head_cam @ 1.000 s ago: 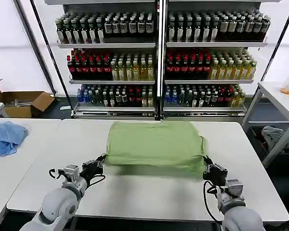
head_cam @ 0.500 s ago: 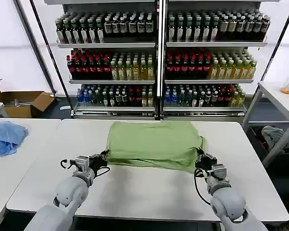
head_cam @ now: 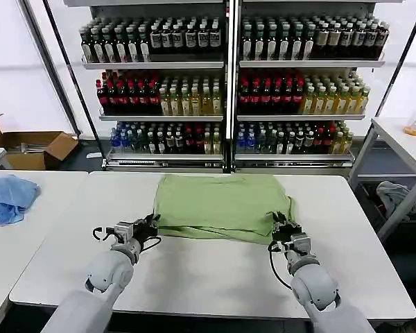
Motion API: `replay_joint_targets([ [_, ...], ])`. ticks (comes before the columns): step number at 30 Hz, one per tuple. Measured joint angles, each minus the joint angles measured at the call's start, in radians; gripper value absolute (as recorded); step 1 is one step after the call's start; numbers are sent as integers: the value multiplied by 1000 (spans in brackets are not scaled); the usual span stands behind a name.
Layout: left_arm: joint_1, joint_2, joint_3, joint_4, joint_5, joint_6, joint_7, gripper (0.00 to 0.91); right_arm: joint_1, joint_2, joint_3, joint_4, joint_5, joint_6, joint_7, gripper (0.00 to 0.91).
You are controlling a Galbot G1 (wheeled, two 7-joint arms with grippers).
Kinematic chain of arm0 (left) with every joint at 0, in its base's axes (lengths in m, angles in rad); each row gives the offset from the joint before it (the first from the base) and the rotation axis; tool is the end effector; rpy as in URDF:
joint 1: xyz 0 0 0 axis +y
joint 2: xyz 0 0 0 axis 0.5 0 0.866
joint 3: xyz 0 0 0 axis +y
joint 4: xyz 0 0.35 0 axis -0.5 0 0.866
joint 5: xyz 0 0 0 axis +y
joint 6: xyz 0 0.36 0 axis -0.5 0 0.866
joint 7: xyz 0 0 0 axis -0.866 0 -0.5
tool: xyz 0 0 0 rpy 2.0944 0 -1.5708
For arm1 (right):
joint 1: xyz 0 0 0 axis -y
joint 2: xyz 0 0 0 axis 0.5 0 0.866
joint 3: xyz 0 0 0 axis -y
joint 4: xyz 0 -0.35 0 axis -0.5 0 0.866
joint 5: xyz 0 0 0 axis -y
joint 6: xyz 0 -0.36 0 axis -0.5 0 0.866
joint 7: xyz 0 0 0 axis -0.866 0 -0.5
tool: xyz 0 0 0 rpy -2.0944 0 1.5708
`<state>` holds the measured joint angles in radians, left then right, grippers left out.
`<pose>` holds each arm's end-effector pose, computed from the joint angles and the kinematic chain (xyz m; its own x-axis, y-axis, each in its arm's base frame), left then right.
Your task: Fold and organize the clothes.
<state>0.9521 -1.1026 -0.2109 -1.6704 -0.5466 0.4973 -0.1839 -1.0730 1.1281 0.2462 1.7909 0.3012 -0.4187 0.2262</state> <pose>0.3706 0.0435 -0.2963 -0.8843 0.1401 0.4453 0.1612 0.9869 0.0098 0.3304 -0.0293 -0.2951 -0.9477 -0.0523 0.3147 -0.1173 0.9745 -0.1913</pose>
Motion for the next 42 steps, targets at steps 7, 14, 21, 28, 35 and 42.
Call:
replay_joint_targets([
  [7,32,5,-17,-4,4,-5,-7,907,-60,3,38,27,19,-4,11,907],
  [14,42,5,-17,16,11,-6,-11,907,-102,7,78,26,66,-28,36,907],
  [21,37,-5,-6,40,24,5,-14,282,-108,20,82,15,131,-48,55,0],
  [28,30,-3,4,52,19,22,-6,111,-113,21,79,16,163,-45,63,0],
  [35,34,5,2,52,5,39,13,111,-119,20,77,21,179,-41,63,0],
  [42,43,20,-8,40,-30,57,34,101,-134,11,79,38,188,-39,60,0],
])
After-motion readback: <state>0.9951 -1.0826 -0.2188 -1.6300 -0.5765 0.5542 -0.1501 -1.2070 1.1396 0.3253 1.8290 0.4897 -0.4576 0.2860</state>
